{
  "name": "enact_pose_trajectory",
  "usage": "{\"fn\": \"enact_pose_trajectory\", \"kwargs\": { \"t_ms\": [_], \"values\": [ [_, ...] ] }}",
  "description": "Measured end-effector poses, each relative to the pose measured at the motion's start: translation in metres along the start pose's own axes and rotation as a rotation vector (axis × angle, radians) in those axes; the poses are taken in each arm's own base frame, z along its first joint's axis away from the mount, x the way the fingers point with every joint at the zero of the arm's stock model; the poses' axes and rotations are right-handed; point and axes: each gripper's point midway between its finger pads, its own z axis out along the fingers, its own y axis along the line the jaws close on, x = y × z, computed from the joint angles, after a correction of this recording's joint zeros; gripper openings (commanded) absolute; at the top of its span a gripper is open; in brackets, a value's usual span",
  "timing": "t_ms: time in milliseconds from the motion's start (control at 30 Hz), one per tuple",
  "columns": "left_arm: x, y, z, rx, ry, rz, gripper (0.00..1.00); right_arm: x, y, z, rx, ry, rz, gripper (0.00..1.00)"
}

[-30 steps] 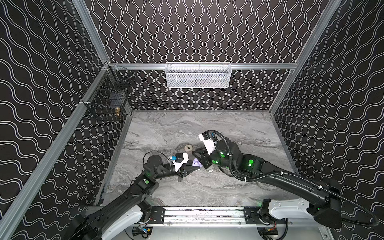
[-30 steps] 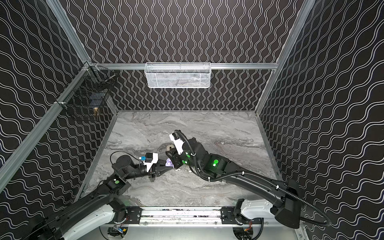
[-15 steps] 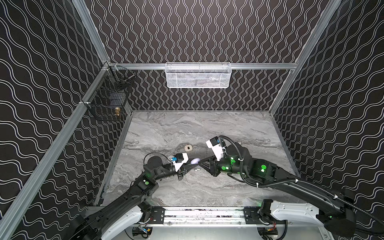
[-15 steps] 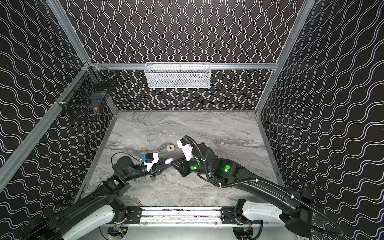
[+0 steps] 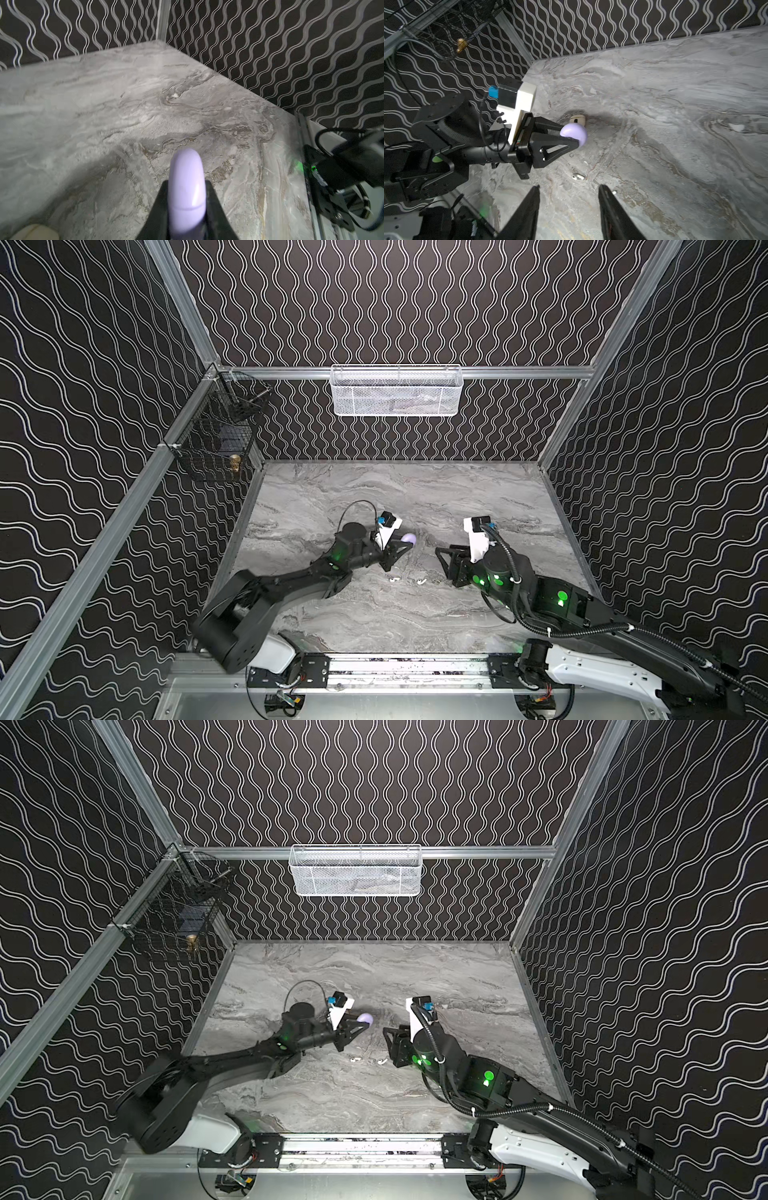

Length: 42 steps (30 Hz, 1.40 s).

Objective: Insert the wireless bluetooth earbuds into the charging case
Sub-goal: 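Set the lilac case down with the left gripper while the right moves off, then lower the right gripper and close on the white round case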

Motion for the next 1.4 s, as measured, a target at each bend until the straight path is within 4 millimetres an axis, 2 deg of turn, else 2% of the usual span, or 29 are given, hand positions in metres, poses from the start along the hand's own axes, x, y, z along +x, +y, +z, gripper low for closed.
{"fn": "enact_pose_trajectory", "kwargs": {
  "t_ms": [167, 367, 400, 467, 600, 667, 733, 767, 800, 900, 1000, 1100, 1200, 1300, 1400],
  "values": [
    [0.036, 0.031, 0.023, -0.103, 0.097, -0.141, 0.00, 0.012, -0.015, 0.006, 0.053, -0.002, -0.014, 0.55],
    [0.085, 0.058, 0.047, -0.174, 0.195, -0.267, 0.00, 0.028, -0.020, 0.018, 0.074, 0.032, -0.032, 0.58],
    [0.091, 0.062, 0.052, -0.178, 0.209, -0.275, 0.00, 0.032, -0.020, 0.020, 0.069, 0.036, -0.033, 0.58],
    [0.089, 0.067, 0.066, -0.166, 0.185, -0.288, 0.03, 0.043, -0.022, 0.024, 0.059, 0.054, -0.039, 0.59],
    [0.086, 0.073, 0.075, -0.170, 0.138, -0.292, 0.44, 0.051, -0.019, 0.029, 0.035, 0.075, -0.040, 0.64],
    [0.084, 0.075, 0.076, -0.181, 0.129, -0.287, 0.64, 0.052, -0.014, 0.030, 0.012, 0.080, -0.035, 0.70],
    [0.078, 0.077, 0.072, -0.203, 0.113, -0.276, 0.91, 0.051, -0.009, 0.031, -0.015, 0.077, -0.033, 0.77],
    [0.076, 0.078, 0.068, -0.217, 0.111, -0.264, 0.98, 0.050, -0.007, 0.031, -0.024, 0.073, -0.040, 0.80],
    [0.074, 0.078, 0.063, -0.235, 0.115, -0.257, 0.98, 0.049, -0.005, 0.031, -0.033, 0.070, -0.043, 0.82],
    [0.060, 0.078, 0.045, -0.290, 0.127, -0.249, 0.98, 0.040, 0.003, 0.029, -0.058, 0.052, -0.043, 0.87],
    [0.016, 0.072, 0.016, -0.326, 0.065, -0.207, 0.98, 0.024, 0.014, 0.026, -0.090, 0.009, -0.056, 0.91],
    [-0.032, 0.075, -0.033, -0.398, -0.047, -0.183, 0.98, 0.012, 0.025, 0.028, -0.123, -0.030, -0.111, 0.93],
    [-0.056, 0.090, -0.103, -0.549, -0.145, -0.195, 0.98, 0.003, 0.045, 0.039, -0.170, -0.048, -0.204, 0.96],
    [-0.049, 0.100, -0.170, -0.758, -0.210, -0.243, 0.98, 0.003, 0.067, 0.060, -0.207, -0.036, -0.298, 0.95],
    [-0.011, 0.104, -0.216, -0.916, -0.233, -0.321, 0.99, 0.021, 0.084, 0.094, -0.236, 0.025, -0.380, 0.95]
  ]
}}
